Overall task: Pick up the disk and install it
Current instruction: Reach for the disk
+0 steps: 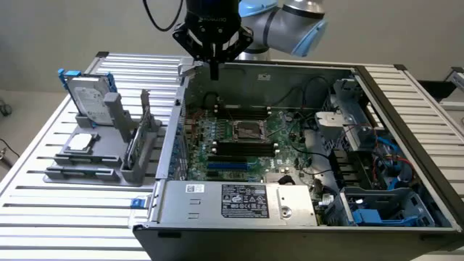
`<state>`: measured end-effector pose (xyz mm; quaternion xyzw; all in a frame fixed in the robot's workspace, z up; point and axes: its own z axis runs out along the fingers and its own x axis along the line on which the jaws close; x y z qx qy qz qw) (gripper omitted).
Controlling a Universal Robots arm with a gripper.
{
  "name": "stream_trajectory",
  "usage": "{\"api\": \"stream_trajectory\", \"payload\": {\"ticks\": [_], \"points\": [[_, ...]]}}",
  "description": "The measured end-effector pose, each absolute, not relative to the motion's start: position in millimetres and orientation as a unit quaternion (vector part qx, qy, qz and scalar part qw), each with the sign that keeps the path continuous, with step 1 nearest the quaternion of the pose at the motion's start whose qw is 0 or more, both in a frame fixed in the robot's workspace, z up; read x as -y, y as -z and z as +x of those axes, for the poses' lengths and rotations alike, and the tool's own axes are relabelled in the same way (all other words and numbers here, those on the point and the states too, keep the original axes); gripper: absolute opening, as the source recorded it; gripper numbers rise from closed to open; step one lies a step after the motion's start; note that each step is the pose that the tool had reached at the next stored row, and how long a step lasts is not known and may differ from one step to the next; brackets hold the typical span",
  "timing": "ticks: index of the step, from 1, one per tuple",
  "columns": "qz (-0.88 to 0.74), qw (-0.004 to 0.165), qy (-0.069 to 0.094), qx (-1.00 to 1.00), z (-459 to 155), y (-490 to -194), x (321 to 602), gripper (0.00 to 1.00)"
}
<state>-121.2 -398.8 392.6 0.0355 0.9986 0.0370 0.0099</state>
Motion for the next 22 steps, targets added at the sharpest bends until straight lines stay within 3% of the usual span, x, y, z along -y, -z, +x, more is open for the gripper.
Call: {"api": "stream_trajectory", "payload": {"ticks": [14, 22], "points": [[0.035, 0.010, -0.038, -0.999, -122.1, -392.6, 398.9, 0.11], [0.035, 0.010, -0.037, -0.999, -154.4, -392.5, 393.1, 0.11]]}}
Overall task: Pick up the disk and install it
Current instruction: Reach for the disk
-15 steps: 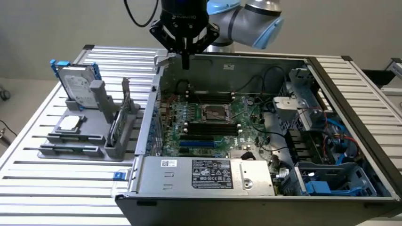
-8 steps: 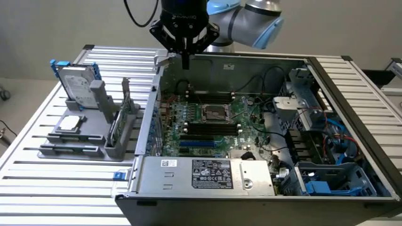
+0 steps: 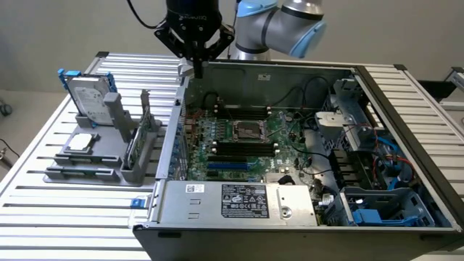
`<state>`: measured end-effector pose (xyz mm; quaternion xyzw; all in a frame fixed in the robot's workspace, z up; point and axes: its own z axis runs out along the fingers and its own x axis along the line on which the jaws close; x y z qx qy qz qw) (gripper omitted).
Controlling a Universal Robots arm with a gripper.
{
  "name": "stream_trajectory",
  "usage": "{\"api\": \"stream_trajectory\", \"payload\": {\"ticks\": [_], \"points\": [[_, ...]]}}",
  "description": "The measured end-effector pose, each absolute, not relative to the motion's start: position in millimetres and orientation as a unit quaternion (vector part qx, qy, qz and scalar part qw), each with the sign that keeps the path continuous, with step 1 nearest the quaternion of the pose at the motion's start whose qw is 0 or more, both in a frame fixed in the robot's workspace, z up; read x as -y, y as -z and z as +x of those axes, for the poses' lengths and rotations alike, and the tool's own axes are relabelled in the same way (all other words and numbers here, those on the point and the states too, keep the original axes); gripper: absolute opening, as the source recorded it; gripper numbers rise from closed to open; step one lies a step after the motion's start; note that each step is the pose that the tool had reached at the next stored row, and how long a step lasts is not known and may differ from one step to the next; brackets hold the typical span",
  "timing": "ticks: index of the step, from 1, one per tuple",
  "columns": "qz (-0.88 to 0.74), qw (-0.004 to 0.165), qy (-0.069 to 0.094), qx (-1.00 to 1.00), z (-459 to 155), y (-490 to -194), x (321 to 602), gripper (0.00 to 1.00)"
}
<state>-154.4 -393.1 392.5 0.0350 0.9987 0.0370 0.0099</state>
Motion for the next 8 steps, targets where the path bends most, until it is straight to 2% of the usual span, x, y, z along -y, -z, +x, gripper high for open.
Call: {"api": "stream_trajectory", "payload": {"ticks": [8], "points": [[0.035, 0.010, -0.033, -0.999, -190.7, -392.2, 379.2, 0.11]]}}
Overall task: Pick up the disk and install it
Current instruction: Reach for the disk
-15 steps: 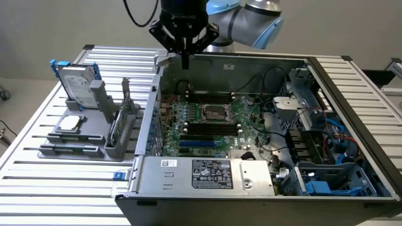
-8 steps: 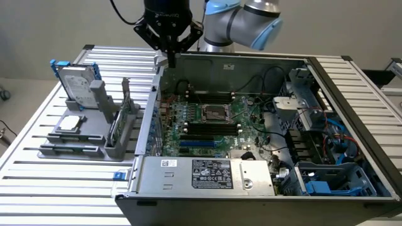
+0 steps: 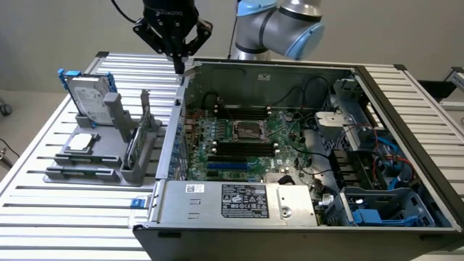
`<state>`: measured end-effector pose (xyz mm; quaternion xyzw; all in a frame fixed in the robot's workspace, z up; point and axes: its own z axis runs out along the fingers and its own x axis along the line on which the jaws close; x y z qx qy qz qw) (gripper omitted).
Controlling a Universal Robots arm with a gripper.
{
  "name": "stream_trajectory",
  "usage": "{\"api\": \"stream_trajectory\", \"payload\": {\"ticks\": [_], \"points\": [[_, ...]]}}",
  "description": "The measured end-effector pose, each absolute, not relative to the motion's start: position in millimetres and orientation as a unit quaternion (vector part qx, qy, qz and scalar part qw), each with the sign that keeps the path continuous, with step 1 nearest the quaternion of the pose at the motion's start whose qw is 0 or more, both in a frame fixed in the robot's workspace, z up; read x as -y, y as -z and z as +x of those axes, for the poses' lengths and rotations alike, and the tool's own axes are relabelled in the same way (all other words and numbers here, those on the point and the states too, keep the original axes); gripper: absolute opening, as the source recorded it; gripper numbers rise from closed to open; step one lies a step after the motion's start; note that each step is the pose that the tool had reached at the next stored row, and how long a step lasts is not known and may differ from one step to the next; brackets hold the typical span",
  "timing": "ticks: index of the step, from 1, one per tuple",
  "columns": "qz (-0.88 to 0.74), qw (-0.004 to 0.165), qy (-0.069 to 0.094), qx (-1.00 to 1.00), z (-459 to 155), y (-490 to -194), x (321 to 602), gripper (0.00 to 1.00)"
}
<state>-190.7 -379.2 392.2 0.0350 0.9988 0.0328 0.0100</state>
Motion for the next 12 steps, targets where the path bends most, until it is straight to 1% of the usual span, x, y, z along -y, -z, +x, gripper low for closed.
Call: {"api": "stream_trajectory", "payload": {"ticks": [12], "points": [[0.035, 0.010, -0.025, -0.999, -245.6, -390.8, 354.5, 0.11]]}}
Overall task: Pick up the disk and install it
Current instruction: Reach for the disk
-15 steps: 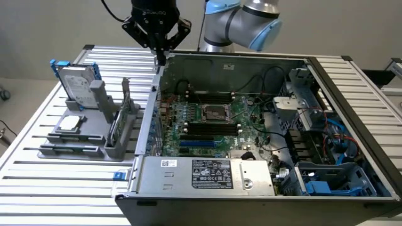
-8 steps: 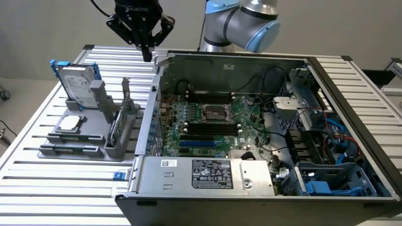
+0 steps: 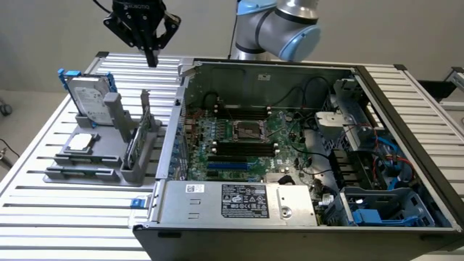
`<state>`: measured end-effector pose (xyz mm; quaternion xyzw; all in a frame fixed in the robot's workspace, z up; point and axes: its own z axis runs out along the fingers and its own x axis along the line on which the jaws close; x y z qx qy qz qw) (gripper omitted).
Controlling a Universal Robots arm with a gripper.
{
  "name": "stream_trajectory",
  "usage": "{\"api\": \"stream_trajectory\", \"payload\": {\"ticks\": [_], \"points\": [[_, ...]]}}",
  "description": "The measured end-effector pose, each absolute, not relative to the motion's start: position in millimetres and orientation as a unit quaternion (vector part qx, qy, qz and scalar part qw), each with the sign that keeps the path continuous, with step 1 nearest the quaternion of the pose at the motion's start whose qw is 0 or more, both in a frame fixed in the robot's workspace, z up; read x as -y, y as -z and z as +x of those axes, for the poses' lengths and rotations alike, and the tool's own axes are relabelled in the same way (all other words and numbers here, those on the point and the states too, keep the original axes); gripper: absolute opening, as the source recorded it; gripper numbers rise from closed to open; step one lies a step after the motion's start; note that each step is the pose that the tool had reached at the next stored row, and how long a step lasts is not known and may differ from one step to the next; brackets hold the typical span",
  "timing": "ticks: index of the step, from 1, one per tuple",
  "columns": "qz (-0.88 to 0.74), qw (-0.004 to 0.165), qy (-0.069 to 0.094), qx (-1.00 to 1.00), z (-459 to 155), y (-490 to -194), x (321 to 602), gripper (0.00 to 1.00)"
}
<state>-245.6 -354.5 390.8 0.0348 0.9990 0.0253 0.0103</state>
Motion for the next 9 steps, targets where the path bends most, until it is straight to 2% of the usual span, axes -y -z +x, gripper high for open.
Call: {"api": "stream_trajectory", "payload": {"ticks": [9], "points": [[0.035, 0.010, -0.019, -0.999, -286.3, -389.3, 337.0, 0.11]]}}
